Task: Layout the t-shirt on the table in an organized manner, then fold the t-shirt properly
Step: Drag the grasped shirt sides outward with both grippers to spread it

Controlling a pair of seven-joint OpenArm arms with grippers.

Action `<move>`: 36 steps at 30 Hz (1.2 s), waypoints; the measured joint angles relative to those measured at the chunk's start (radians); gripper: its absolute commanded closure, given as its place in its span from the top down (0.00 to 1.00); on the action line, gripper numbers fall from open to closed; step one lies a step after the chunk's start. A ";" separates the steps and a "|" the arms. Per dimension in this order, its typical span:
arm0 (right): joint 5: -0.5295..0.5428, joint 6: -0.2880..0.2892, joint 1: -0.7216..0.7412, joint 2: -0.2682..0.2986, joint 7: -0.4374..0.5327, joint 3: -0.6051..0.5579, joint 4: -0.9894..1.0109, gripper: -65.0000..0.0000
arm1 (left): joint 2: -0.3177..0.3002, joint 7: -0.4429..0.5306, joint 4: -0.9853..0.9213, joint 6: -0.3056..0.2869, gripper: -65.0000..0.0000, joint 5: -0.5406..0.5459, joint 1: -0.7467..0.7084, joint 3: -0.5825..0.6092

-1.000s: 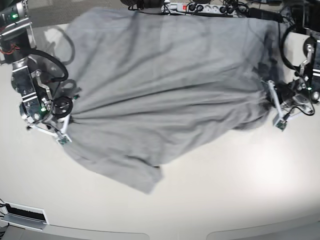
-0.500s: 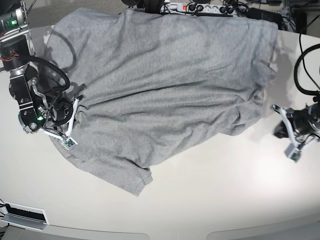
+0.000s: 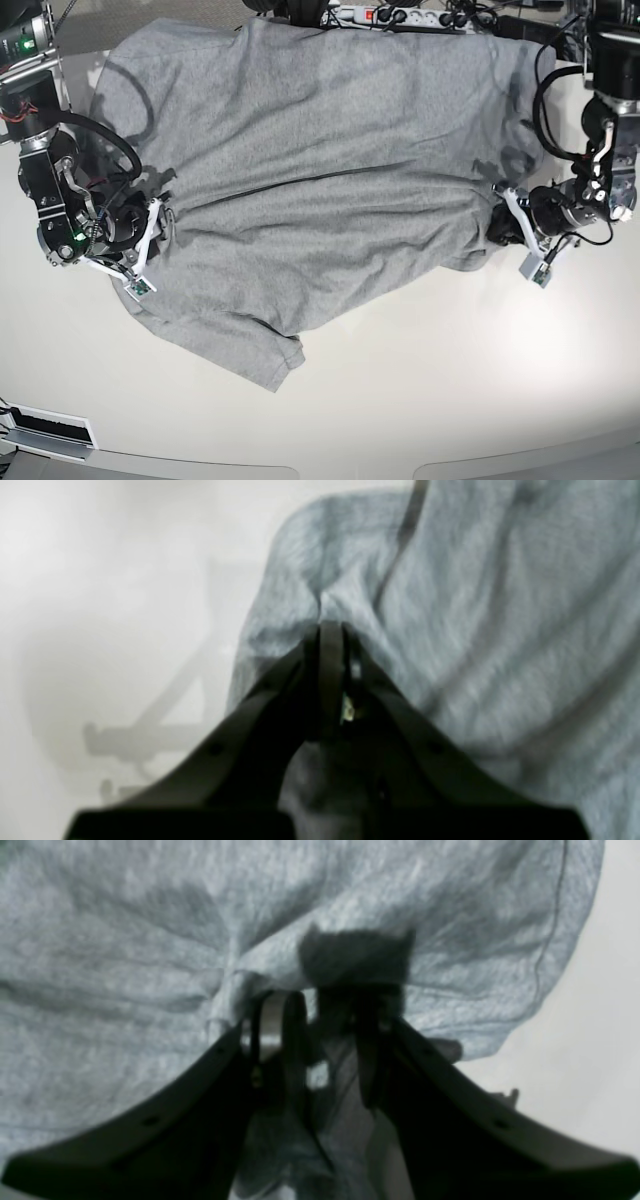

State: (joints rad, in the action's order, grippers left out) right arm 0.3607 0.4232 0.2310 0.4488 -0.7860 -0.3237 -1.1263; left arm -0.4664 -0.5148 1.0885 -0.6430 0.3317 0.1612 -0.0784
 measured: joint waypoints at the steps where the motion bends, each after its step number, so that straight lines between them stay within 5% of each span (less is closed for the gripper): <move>1: 0.018 0.026 0.000 0.000 0.000 0.000 0.000 0.35 | 0.006 0.012 -0.017 0.001 0.00 -0.017 0.015 0.000; 6: 0.188 0.253 -0.003 -0.003 -0.008 -0.002 -0.015 0.32 | 0.016 0.026 -0.068 0.003 0.00 -0.030 0.056 0.000; 8: 0.200 0.266 -0.002 -0.018 -0.008 -0.002 -0.023 0.32 | 0.015 0.026 -0.076 0.002 0.00 -0.030 0.061 0.000; 21: 0.170 0.208 0.029 -0.077 -0.054 -0.002 -0.081 0.32 | 0.056 0.047 -0.076 0.003 0.00 -0.079 0.060 0.000; 24: 0.073 0.156 0.048 -0.079 -0.057 -0.002 -0.085 0.32 | 0.068 0.054 -0.084 0.065 0.00 -0.134 0.057 0.000; 32: -0.100 0.042 -0.023 -0.065 -0.013 -0.002 -0.085 0.31 | 0.056 0.275 -0.293 0.046 0.00 -0.163 0.067 -0.007; 36: -0.100 0.051 -0.058 -0.045 0.015 -0.002 -0.087 0.00 | 0.042 0.265 -0.298 0.047 0.00 -0.156 0.070 -0.007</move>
State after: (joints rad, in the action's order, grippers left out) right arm 0.2604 0.4744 0.1730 0.4038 -0.7708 -0.3256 -1.2129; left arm -0.4240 -0.2501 0.7910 -0.5964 0.1757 0.2310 -0.0853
